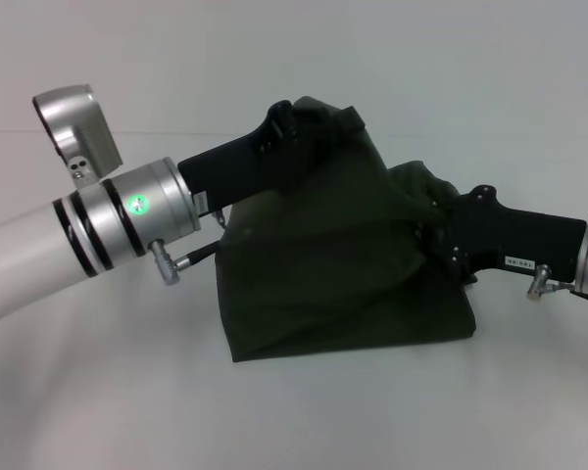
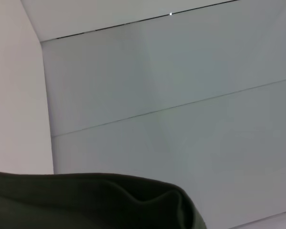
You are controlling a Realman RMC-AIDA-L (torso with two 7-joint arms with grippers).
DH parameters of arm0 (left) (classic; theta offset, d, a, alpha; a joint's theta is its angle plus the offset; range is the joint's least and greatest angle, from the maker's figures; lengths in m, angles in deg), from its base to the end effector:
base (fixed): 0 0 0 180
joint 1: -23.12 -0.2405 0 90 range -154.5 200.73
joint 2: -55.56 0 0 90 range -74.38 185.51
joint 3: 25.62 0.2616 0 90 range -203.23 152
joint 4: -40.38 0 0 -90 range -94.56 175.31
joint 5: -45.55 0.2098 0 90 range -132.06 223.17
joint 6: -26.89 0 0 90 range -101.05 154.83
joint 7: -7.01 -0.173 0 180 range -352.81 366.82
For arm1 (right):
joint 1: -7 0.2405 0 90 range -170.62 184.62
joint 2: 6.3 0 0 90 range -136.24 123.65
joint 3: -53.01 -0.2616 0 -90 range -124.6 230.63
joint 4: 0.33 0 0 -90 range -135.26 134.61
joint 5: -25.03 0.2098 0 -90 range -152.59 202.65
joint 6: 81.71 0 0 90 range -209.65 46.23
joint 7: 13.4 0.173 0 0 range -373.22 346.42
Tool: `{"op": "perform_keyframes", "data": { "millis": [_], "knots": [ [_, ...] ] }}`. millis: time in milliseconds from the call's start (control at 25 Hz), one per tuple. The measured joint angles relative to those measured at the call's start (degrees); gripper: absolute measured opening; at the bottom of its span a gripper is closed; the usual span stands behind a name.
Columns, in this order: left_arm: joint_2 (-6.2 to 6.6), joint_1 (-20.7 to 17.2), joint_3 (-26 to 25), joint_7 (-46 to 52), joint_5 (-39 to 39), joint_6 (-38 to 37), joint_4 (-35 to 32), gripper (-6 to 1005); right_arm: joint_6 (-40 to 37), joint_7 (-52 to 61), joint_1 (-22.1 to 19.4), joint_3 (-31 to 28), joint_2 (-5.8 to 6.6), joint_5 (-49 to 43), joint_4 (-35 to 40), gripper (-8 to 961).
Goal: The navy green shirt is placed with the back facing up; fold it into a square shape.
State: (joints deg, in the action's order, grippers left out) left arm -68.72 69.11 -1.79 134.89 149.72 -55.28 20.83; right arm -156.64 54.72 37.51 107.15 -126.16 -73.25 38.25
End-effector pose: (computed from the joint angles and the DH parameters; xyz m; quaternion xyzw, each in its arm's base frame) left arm -0.1515 0.3980 -0.0649 0.6479 0.6073 0.4543 0.0718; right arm 0.2264 0.3776 -0.0414 -0.9391 0.1117 0.2430 0.2157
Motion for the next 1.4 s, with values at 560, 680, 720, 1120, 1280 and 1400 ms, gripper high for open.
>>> {"op": "perform_keyframes", "data": {
  "millis": [560, 680, 720, 1120, 1280, 1400],
  "knots": [
    [-0.23, 2.7, 0.0, -7.1, -3.6, 5.7, 6.4, 38, -1.6, 0.0, -3.6, -1.2, -0.10, 0.7, -0.9, 23],
    [-0.41, 3.2, 0.2, -8.1, -3.9, 6.5, 7.8, 40, -1.7, 0.0, -4.1, -1.5, -0.10, 0.7, -1.5, 24],
    [-0.43, 3.4, 0.1, -8.6, -3.9, 6.9, 8.4, 40, -1.7, 0.0, -4.3, -1.5, -0.10, 0.7, -1.7, 24],
    [-0.44, 5.4, -0.2, -13.8, -5.3, 11.6, 12.3, 46, -1.8, -0.1, -5.5, -1.6, -0.10, 0.7, -2.3, 24],
    [-0.43, 7.1, -0.3, -16.5, -5.6, 13.9, 14.5, 48, -1.9, 0.0, -5.6, -2.4, -0.05, 0.7, -3.6, 24],
    [-0.43, 8.5, -0.7, -18.4, -5.6, 15.7, 16.2, 50, -1.9, 0.0, -5.8, -2.6, 0.00, 0.7, -3.8, 24]
  ]
}}
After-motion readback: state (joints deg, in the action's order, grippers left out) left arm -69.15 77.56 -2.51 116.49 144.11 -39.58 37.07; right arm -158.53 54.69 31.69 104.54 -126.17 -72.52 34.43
